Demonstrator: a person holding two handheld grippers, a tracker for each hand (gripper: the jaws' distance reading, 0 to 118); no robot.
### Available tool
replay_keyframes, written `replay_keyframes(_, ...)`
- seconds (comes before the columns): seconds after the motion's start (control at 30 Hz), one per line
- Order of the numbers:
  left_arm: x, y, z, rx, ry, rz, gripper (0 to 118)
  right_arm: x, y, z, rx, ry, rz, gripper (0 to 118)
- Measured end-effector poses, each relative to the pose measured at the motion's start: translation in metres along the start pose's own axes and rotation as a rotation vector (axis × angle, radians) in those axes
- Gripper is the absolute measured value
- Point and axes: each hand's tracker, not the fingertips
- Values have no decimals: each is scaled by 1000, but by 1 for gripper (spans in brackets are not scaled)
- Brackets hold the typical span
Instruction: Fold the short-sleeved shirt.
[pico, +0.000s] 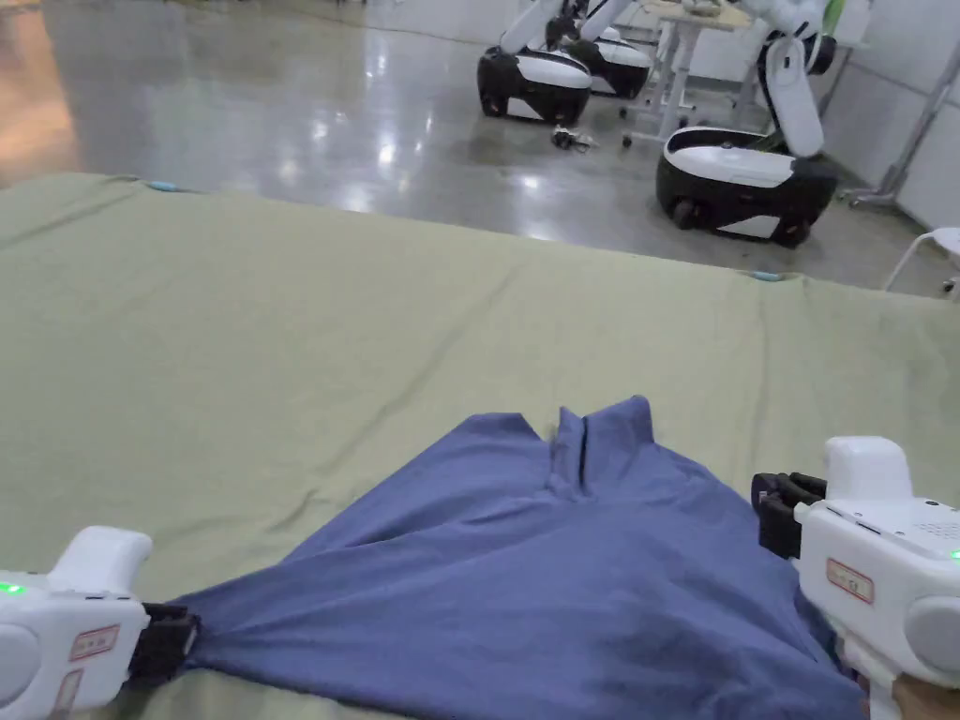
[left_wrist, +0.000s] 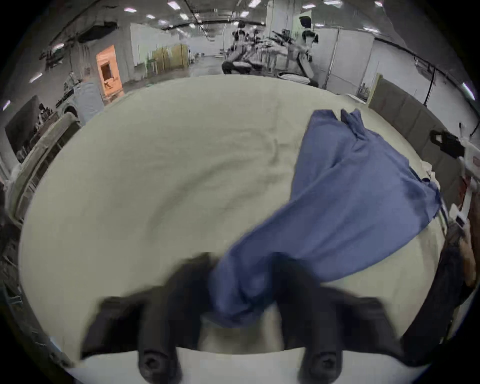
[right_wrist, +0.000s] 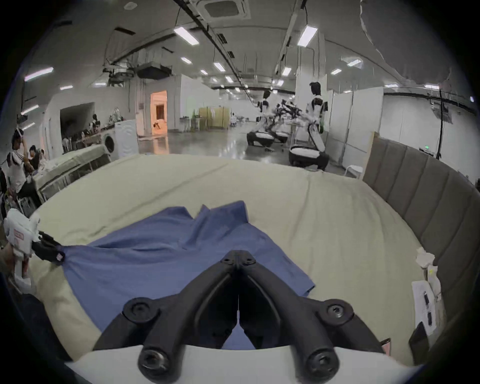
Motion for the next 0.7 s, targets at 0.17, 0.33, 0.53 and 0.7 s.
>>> replay_keyframes(0.17,27,11,16,38,30,-58,4,29,17,-81,-183,-26,50,48)
replay_keyframes(0.33,40,24,51,117,23,-63,4,43,23,-183,-356,-10,77,99)
replay_keyframes(0.53,39,36,58,129,20,-33,4,38,16,-234,-427,2,97,99)
replay_keyframes(0.7,44,37,46,117,27,-39,4,38,17,-206,-428,69,-5,19)
